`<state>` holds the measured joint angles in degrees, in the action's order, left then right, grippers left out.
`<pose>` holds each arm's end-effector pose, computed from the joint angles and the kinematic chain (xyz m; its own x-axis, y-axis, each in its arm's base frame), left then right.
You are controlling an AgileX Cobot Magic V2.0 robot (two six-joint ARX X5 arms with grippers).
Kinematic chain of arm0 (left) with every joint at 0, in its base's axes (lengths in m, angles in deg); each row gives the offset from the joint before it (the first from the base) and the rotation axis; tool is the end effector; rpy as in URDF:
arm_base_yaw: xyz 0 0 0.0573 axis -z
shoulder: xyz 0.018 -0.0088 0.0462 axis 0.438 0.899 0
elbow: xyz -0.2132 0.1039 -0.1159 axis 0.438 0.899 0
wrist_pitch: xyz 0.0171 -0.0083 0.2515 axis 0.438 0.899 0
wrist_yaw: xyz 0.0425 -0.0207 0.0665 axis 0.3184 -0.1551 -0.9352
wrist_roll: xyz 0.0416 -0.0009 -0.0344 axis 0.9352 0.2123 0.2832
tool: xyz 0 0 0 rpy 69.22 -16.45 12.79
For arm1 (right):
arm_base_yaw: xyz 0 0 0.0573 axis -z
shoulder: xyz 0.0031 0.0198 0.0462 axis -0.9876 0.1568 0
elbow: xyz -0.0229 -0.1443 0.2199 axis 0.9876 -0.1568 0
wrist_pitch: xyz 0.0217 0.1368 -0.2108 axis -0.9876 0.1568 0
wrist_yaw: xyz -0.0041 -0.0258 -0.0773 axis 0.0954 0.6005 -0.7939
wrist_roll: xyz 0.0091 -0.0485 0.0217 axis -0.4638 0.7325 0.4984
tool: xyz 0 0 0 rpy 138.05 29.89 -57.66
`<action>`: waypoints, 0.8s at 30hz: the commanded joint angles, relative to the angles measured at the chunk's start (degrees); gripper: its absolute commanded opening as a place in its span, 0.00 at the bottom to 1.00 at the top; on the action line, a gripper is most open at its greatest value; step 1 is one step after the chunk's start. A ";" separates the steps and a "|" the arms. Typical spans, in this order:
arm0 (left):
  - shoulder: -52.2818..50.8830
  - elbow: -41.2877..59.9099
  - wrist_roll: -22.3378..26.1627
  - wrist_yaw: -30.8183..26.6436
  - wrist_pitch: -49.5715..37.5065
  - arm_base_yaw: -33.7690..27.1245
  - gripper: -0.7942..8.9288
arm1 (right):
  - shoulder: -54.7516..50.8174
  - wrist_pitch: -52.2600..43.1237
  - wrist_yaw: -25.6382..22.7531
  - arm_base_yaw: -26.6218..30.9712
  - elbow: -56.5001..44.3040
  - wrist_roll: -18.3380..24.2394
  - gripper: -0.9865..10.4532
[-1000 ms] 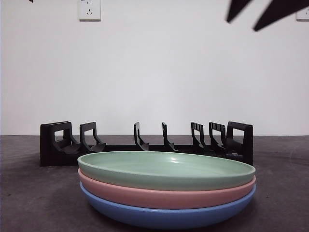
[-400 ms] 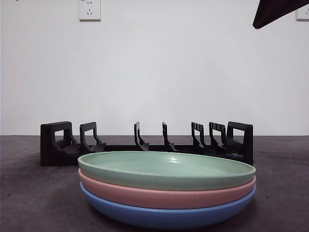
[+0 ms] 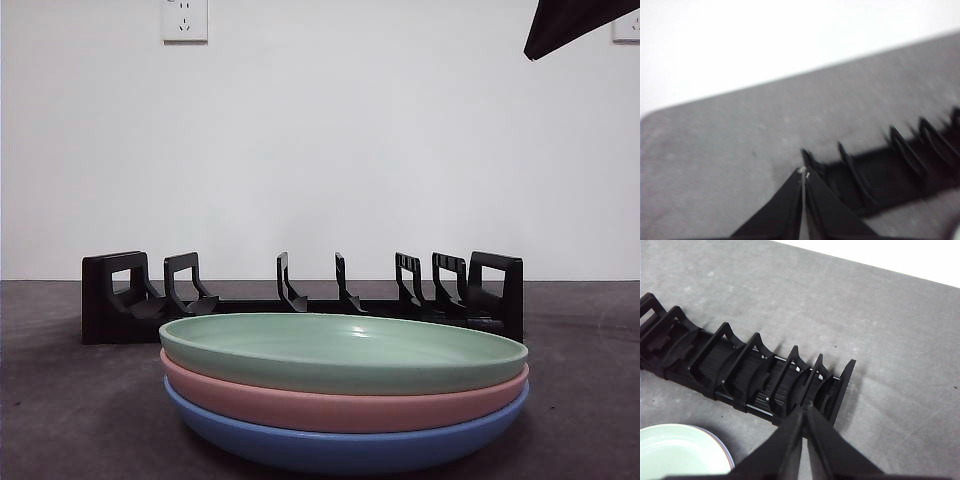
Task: Place the plate
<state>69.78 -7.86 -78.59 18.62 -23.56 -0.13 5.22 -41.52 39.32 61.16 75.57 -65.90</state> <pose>0.1398 -0.0576 0.3587 0.9512 -0.1122 -0.2874 0.1609 0.9752 0.1520 0.2088 0.0776 0.3461 0.7809 0.3624 -0.5088 -0.3975 0.9166 0.0428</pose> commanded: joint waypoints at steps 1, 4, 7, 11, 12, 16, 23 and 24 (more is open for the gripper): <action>-8.13 11.37 0.11 0.55 -8.24 -3.19 0.09 | 0.35 -0.63 0.11 -0.20 0.31 0.26 0.10; -19.10 26.88 -0.76 5.44 -20.13 -10.23 0.09 | 0.35 -0.66 0.11 -0.20 0.31 0.26 0.10; -29.22 38.07 -0.87 11.50 -24.57 -17.33 0.09 | 0.35 -0.87 0.11 -0.20 0.31 0.28 0.10; -39.80 46.66 -2.01 14.29 -22.82 -22.53 0.09 | 0.35 -1.05 0.09 -0.20 0.31 0.26 0.10; -42.14 48.59 -2.12 14.29 -22.75 -23.15 0.09 | 0.35 -1.05 0.11 -0.20 0.31 0.28 0.10; -43.56 53.02 -3.28 14.69 -24.11 -23.98 0.09 | 0.33 -1.18 0.11 -0.20 0.31 0.26 0.10; -43.15 53.02 -5.68 14.88 -22.86 -23.96 0.09 | 0.07 -1.95 0.07 -0.20 0.31 0.26 0.10; -43.15 53.02 -5.70 14.91 -22.95 -23.96 0.09 | 0.07 -1.95 0.11 -0.20 0.31 0.26 0.10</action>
<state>26.52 44.05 -83.64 33.29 -45.81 -24.06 5.04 -42.85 39.34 61.16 75.53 -65.88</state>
